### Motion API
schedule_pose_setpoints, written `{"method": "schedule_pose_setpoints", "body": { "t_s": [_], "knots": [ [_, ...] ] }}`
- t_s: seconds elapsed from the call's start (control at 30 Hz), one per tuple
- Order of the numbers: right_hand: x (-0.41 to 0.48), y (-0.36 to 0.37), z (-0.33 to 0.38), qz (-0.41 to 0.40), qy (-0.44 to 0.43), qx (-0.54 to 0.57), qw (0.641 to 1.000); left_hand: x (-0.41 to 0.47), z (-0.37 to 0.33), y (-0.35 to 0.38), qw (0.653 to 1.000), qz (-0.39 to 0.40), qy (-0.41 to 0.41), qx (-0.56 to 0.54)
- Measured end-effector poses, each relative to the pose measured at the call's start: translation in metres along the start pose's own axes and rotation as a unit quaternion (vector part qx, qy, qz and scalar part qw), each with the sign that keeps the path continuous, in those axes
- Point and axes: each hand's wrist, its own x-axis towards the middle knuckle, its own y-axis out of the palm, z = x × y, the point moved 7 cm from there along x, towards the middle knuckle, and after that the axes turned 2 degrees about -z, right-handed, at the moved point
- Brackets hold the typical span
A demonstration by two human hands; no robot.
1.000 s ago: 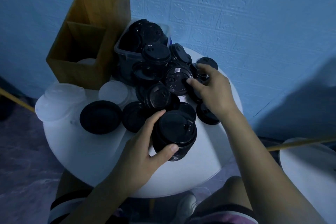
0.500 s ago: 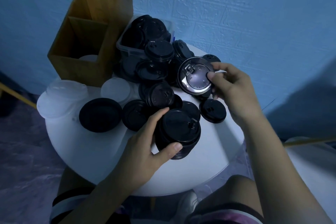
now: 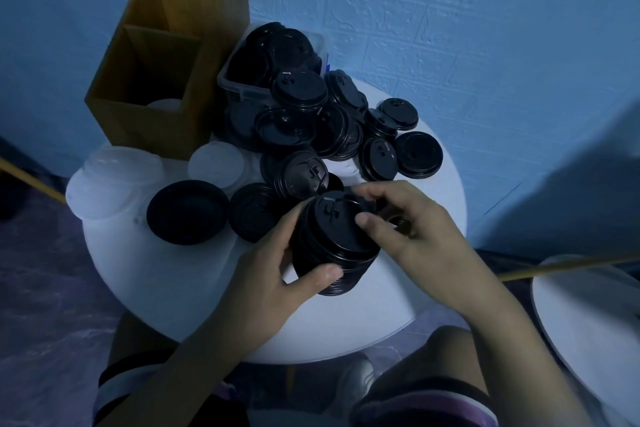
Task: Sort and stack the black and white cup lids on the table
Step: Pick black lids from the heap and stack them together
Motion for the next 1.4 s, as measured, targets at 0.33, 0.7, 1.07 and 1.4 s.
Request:
{"method": "schedule_pose_setpoints", "body": {
  "t_s": [0.33,0.7,1.07,1.4],
  "knots": [
    [-0.011,0.008,0.015,0.084,-0.004,-0.058,0.995,0.000,0.001,0.000,1.000,0.016,-0.017,0.006],
    [-0.011,0.008,0.009,0.149,0.004,0.034,0.988,0.002,0.003,0.001,0.999,0.016,-0.032,0.006],
    [-0.009,0.010,0.010,0.143,-0.003,-0.014,0.990,0.001,0.002,0.000,0.999,0.012,-0.026,0.014],
    [-0.011,0.009,0.024,0.086,-0.023,-0.145,0.985,0.001,-0.008,-0.002,0.998,-0.016,-0.005,0.052]
  ]
}}
